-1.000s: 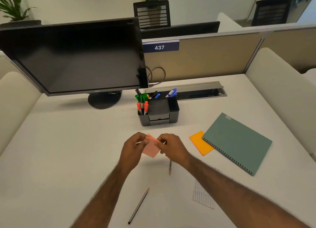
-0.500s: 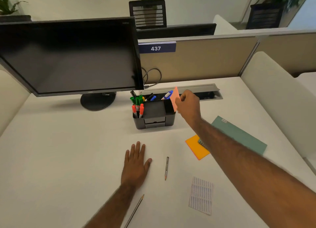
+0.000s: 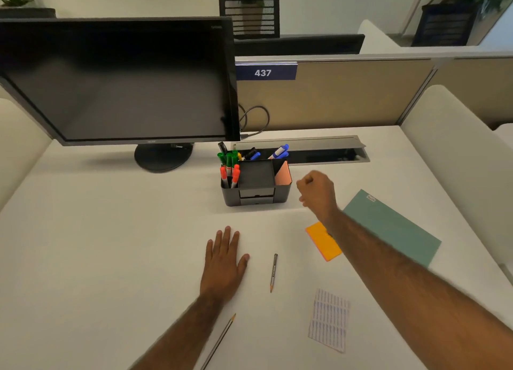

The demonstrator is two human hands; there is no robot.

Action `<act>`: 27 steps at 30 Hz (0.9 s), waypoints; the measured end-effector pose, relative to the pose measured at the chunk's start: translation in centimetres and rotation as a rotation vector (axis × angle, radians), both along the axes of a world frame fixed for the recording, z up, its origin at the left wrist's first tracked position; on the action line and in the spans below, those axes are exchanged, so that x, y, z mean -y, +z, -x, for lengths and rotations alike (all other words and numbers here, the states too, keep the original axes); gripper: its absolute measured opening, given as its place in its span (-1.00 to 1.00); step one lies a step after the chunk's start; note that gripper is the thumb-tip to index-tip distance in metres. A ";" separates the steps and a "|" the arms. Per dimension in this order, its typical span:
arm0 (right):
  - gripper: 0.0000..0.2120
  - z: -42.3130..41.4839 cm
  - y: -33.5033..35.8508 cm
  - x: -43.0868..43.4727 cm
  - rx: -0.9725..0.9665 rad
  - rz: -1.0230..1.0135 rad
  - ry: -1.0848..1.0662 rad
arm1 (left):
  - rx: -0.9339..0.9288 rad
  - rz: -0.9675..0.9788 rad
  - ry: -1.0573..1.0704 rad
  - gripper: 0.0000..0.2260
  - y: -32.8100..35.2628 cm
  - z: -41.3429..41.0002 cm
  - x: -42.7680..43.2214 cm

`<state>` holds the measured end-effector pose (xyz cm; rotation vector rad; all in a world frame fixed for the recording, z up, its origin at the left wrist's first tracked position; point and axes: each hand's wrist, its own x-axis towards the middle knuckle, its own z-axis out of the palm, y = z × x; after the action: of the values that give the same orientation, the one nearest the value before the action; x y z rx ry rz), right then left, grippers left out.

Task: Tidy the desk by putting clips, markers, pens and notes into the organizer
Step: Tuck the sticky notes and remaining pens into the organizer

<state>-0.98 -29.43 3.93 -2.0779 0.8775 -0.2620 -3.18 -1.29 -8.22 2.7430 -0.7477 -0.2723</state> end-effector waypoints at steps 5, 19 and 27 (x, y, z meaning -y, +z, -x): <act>-0.90 12.1 -4.2 -0.3 -0.262 0.110 0.279 | 0.067 0.178 -0.047 -0.63 2.9 1.9 3.4; -0.35 22.6 -7.2 -3.7 -0.709 0.318 0.314 | -0.255 0.063 -0.453 -0.52 3.1 13.2 9.1; -0.77 21.5 -7.2 -2.8 -0.587 -0.108 0.141 | -0.557 0.244 -0.200 -0.43 3.9 13.0 9.0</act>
<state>-22.48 -26.62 -3.23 -2.1297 1.0456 0.4863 -16.21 -10.31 -4.37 2.2017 -0.8236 -0.8790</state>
